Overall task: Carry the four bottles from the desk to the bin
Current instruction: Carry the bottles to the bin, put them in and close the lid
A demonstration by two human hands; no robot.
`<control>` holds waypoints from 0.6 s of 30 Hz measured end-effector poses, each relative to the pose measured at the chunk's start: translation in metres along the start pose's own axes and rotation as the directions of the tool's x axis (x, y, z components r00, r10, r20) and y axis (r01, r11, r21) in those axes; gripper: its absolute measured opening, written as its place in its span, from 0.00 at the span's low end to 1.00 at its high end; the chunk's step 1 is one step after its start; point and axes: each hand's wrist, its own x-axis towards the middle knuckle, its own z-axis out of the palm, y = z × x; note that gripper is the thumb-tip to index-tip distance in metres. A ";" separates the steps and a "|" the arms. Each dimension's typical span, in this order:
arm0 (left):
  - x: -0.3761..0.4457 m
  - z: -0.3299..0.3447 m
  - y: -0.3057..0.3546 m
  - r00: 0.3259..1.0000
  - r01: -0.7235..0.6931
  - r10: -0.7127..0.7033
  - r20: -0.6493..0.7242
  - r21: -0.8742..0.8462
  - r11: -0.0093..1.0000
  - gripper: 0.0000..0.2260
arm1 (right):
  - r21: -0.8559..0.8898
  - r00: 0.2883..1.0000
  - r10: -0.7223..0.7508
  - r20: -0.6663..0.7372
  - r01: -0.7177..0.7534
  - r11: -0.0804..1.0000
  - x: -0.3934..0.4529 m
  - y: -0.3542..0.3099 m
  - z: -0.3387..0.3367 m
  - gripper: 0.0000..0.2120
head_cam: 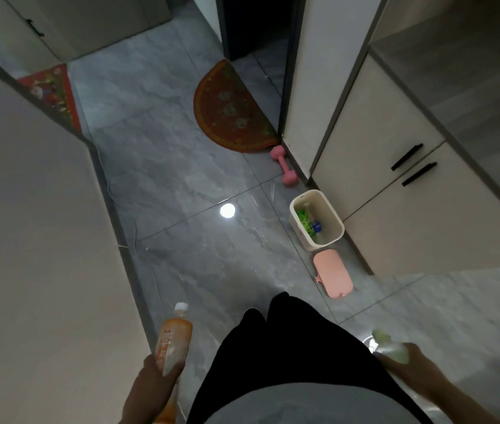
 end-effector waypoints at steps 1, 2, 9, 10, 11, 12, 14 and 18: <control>0.007 -0.008 0.013 1.000 -0.012 0.012 0.009 0.014 1.000 0.30 | 0.020 1.000 0.013 -0.006 -0.012 1.000 0.001 -0.004 0.001 0.37; 0.019 -0.013 0.024 0.999 -0.033 0.033 -0.001 0.042 0.999 0.30 | 0.043 1.000 0.029 -0.009 -0.028 0.999 0.002 -0.010 0.001 0.38; 0.068 -0.043 0.087 0.999 -0.037 0.040 -0.024 0.138 0.990 0.29 | 0.103 0.999 0.038 -0.031 -0.035 0.994 0.030 -0.083 -0.022 0.39; 0.073 -0.046 0.094 0.998 -0.027 0.035 -0.046 0.157 0.987 0.29 | 0.114 0.999 0.022 -0.033 -0.018 0.993 0.035 -0.096 -0.026 0.39; 0.078 -0.048 0.102 0.998 0.001 0.009 -0.062 0.169 0.986 0.28 | 0.122 0.999 0.008 -0.033 -0.004 0.993 0.041 -0.109 -0.031 0.40; 0.083 -0.051 0.110 0.997 0.021 -0.008 -0.079 0.174 0.985 0.26 | 0.127 0.999 -0.005 -0.034 0.009 0.992 0.046 -0.123 -0.036 0.40; 0.095 -0.057 0.124 0.991 0.015 0.013 -0.132 0.205 0.979 0.23 | 0.125 0.999 -0.030 -0.034 0.034 0.992 0.055 -0.145 -0.044 0.40; 0.111 -0.079 0.158 0.997 -0.023 0.041 -0.070 0.247 0.969 0.23 | 0.114 0.999 -0.018 -0.040 0.023 0.993 0.058 -0.176 -0.052 0.40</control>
